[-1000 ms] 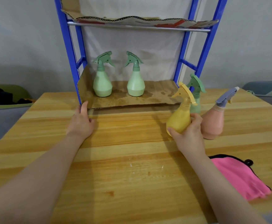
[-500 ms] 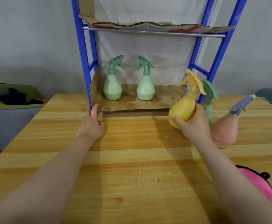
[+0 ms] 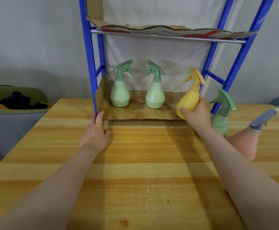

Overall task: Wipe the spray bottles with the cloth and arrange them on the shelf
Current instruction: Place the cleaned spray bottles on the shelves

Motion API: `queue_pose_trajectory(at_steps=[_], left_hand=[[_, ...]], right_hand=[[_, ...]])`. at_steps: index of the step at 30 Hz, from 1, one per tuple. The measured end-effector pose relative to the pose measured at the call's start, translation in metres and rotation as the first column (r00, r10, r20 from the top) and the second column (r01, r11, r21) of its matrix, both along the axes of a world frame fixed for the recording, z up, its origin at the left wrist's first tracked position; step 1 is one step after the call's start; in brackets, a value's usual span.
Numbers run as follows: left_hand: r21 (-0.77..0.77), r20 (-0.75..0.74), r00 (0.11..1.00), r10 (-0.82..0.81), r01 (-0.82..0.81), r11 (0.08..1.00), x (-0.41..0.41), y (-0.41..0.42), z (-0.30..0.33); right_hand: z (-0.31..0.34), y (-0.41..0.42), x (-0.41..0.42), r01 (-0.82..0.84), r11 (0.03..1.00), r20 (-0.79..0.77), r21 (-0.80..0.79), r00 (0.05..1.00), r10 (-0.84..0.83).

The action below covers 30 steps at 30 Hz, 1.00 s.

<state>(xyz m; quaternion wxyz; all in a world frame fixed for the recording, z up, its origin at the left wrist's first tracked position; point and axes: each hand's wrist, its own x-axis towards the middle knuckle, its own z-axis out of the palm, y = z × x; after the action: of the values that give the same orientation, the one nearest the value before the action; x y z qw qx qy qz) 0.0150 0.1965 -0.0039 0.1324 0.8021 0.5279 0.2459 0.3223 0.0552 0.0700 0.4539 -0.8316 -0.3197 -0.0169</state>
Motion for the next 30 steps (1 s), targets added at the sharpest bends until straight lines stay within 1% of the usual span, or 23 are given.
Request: queue_pose_trajectory(at_steps=[4,8,13,19,23,26,30], left_hand=[[0.017,-0.005,1.0,0.015,-0.015,1.0,0.001,0.0,-0.001],[0.031,0.0,1.0,0.017,-0.017,0.999,0.002,0.0,-0.001],[0.039,-0.001,1.0,0.004,-0.004,0.999,0.002,0.0,-0.001],[0.053,-0.009,1.0,0.007,-0.007,0.999,0.003,0.001,-0.001],[0.046,0.0,1.0,0.003,-0.003,0.999,0.002,0.001,0.0],[0.047,0.0,1.0,-0.003,0.003,0.999,0.002,0.001,0.0],[0.048,-0.002,1.0,-0.004,0.004,0.999,0.002,0.0,0.001]], right_hand=[[-0.002,0.021,0.015,0.018,0.999,-0.004,-0.049,1.0,-0.018],[0.003,0.042,0.033,0.042,0.995,-0.047,-0.09,0.998,-0.046],[0.002,0.057,0.045,0.056,0.994,-0.064,-0.098,0.996,-0.062],[0.001,0.058,0.05,0.04,0.995,-0.083,-0.093,0.995,-0.048],[-0.005,0.053,0.047,0.058,0.989,-0.106,-0.139,0.992,-0.073],[-0.008,0.043,0.04,0.051,0.99,-0.048,-0.129,0.997,-0.057],[-0.015,0.015,0.02,-0.034,0.992,0.027,-0.125,0.999,0.038]])
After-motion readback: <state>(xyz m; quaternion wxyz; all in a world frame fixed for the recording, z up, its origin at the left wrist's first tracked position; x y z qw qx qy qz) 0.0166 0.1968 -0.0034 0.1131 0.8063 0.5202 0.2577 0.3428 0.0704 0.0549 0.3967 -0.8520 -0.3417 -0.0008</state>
